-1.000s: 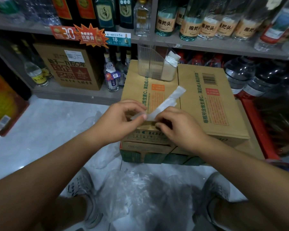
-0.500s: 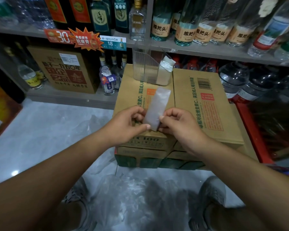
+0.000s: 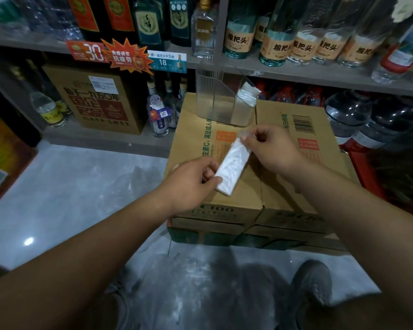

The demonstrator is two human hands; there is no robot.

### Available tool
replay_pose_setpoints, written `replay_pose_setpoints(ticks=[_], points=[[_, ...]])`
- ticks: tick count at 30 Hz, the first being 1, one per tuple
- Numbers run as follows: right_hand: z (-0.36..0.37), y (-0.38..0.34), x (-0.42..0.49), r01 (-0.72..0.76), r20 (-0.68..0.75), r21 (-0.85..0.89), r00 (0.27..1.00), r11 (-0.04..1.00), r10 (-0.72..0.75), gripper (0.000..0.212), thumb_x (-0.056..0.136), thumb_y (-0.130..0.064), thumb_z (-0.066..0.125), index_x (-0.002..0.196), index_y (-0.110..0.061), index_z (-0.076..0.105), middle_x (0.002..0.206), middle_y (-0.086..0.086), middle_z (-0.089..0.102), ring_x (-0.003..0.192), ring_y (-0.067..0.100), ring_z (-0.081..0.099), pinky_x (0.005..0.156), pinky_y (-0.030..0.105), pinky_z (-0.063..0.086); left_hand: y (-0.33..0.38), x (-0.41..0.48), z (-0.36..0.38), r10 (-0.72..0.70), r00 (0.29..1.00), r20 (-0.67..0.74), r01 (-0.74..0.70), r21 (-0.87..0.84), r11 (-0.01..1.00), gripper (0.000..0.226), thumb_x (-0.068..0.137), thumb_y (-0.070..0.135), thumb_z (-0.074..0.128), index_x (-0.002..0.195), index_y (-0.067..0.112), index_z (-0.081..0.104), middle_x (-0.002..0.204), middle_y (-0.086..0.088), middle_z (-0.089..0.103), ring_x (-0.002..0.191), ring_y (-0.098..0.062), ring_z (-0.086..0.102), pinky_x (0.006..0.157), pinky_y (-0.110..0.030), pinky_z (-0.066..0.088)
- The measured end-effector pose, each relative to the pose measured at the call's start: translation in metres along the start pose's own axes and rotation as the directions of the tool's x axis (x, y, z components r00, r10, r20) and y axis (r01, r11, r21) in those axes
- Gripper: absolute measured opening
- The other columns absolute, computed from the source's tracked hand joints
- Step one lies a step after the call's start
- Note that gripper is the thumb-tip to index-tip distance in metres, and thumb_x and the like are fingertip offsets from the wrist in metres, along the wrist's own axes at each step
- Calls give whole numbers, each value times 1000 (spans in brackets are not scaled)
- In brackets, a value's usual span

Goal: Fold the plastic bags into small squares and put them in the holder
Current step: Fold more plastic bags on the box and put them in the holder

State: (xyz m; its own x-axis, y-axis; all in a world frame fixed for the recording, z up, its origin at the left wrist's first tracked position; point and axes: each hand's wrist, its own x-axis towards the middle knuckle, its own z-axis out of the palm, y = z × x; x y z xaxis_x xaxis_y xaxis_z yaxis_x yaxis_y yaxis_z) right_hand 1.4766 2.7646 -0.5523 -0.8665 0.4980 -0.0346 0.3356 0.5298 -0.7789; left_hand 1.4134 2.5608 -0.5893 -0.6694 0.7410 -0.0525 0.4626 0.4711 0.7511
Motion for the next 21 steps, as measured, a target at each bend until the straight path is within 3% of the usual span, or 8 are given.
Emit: replay_pose_setpoints(ticks=[6,8,14,17,19,21], points=[[13,14,20,139,43,-188,990,972,-133,6,92,-21,73,96,-17,75,96,-1,71,91,17,64,83,35,54,-1,4,-1,16,999,28,-16,-12,1000,15,94,34,65,107,27,61,81,10,64,79,-12,61,91,-47,51],[16,16,22,152,38,-242,988,958,-147,10,89,-17,75,99,-17,73,94,-1,69,89,17,63,80,32,53,-1,4,-3,17,999,35,-16,-29,999,17,90,36,65,105,29,61,80,11,65,80,-13,63,89,-47,52],[15,17,17,89,28,-236,996,968,-85,18,85,-12,75,87,-27,65,78,-9,62,72,9,58,65,24,46,-11,2,-12,12,982,-187,-12,0,1000,24,83,14,73,96,31,62,84,13,62,76,-6,59,75,-34,53],[12,20,8,39,11,-233,999,972,-37,25,84,-12,75,75,-30,61,75,-10,62,68,6,58,58,21,40,-12,-2,-13,136,970,-201,-112,126,986,30,85,9,72,108,28,68,108,11,64,100,-12,59,91,-37,51],[10,23,1,23,4,-230,1000,973,-23,27,85,-12,75,73,-31,60,72,-9,63,67,8,59,58,21,42,-11,-7,-11,226,967,-115,-196,228,954,28,90,15,68,116,25,72,119,11,65,114,-14,57,101,-42,46],[8,25,-5,11,-5,-227,1000,974,-12,26,85,-13,75,73,-31,60,72,-8,63,68,9,59,60,23,43,-10,-13,-11,266,964,-22,-244,330,912,25,95,23,65,118,28,73,122,13,64,117,-12,52,101,-36,39]])
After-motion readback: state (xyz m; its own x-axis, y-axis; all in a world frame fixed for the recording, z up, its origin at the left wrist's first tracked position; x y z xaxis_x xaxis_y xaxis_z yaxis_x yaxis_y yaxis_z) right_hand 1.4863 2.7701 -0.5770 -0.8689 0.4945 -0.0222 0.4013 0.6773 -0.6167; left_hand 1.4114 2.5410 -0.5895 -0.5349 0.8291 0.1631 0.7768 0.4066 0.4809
